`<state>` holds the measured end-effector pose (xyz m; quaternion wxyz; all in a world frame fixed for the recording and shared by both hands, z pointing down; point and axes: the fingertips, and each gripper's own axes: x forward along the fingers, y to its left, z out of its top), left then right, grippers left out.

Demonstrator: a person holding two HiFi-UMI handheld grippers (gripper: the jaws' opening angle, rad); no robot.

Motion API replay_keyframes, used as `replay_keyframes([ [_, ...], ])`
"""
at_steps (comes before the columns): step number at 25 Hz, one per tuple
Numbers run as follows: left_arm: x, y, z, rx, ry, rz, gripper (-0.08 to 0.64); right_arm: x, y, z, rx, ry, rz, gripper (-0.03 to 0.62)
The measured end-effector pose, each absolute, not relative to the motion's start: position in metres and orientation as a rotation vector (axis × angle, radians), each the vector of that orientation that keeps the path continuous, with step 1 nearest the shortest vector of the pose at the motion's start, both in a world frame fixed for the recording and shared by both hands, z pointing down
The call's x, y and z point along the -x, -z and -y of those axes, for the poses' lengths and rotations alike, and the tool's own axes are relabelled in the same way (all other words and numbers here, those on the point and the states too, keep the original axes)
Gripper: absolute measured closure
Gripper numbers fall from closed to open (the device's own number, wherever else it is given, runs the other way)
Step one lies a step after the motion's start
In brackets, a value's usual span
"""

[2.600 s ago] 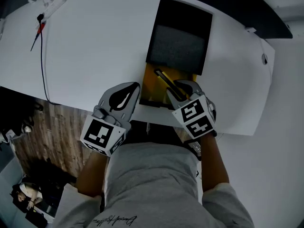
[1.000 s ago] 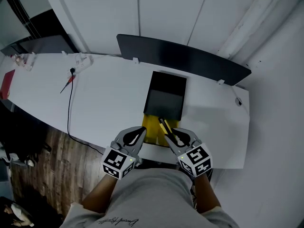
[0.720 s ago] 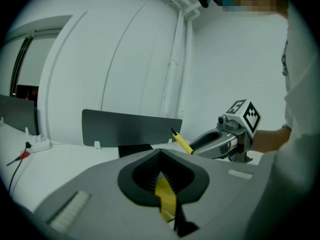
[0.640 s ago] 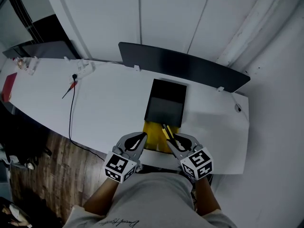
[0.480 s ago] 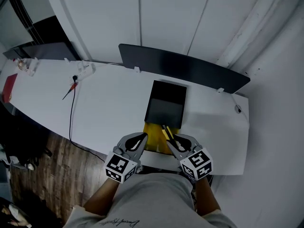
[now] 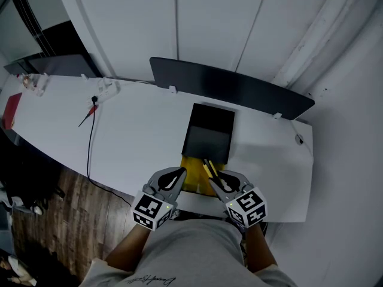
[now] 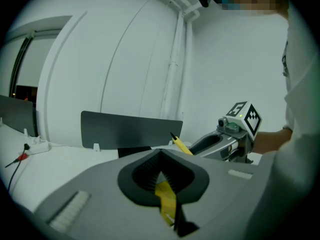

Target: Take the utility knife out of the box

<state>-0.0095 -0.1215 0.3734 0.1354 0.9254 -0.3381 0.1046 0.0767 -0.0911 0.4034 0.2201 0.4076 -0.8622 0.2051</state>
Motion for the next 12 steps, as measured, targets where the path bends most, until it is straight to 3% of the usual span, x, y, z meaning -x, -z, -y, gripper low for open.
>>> replay_keyframes([
  [12, 0.0123, -0.3706, 0.1195, -2.686, -0.307, 0.981, 0.558, -0.0708, -0.4036, 0.0905, -1.109, -0.560, 2.381, 0.460],
])
